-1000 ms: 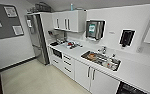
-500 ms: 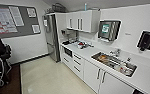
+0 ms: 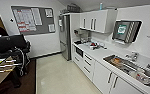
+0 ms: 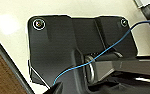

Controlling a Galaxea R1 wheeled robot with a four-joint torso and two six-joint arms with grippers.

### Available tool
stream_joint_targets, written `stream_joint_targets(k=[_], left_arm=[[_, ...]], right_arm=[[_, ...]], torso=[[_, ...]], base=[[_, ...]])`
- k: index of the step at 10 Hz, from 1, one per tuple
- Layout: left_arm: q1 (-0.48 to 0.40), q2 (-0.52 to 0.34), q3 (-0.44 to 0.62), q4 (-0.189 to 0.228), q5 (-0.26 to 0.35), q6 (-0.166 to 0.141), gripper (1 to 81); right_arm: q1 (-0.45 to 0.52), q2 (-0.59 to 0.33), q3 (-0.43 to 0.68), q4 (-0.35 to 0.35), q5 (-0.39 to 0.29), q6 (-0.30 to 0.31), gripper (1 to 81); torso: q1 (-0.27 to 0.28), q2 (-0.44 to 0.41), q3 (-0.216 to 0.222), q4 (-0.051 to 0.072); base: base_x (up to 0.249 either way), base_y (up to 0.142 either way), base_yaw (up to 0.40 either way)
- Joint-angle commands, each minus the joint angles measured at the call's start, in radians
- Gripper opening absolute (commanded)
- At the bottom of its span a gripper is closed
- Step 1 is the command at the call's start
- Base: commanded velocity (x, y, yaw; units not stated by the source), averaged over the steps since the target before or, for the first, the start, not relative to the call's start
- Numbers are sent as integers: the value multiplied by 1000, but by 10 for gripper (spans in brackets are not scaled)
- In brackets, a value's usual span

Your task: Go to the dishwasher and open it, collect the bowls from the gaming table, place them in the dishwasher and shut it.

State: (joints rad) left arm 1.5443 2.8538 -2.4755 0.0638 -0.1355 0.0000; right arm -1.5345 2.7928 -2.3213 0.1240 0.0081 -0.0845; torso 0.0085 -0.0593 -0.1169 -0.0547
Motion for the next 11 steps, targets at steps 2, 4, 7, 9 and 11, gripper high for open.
stream_joint_targets(k=[2,4,7,9,11], left_arm=[[-36,-10,3,16,50,6,811],[-35,-8,1,17,51,6,811],[-36,-5,1,19,53,6,811],[-37,-4,1,19,54,6,811],[-39,-3,1,19,56,6,811]], right_arm=[[39,-5,13,-17,-59,-3,811],[39,-3,11,-17,-59,-3,811],[38,-3,11,-18,-59,-3,811],[39,-2,11,-18,-59,-3,811],[41,-2,11,-18,-59,-3,811]], torso=[[0,0,0,0],[0,0,0,0],[0,0,0,0],[0,0,0,0],[0,0,0,0]], base=[[0,0,359],[0,0,359],[0,0,359],[0,0,359],[0,0,359]])
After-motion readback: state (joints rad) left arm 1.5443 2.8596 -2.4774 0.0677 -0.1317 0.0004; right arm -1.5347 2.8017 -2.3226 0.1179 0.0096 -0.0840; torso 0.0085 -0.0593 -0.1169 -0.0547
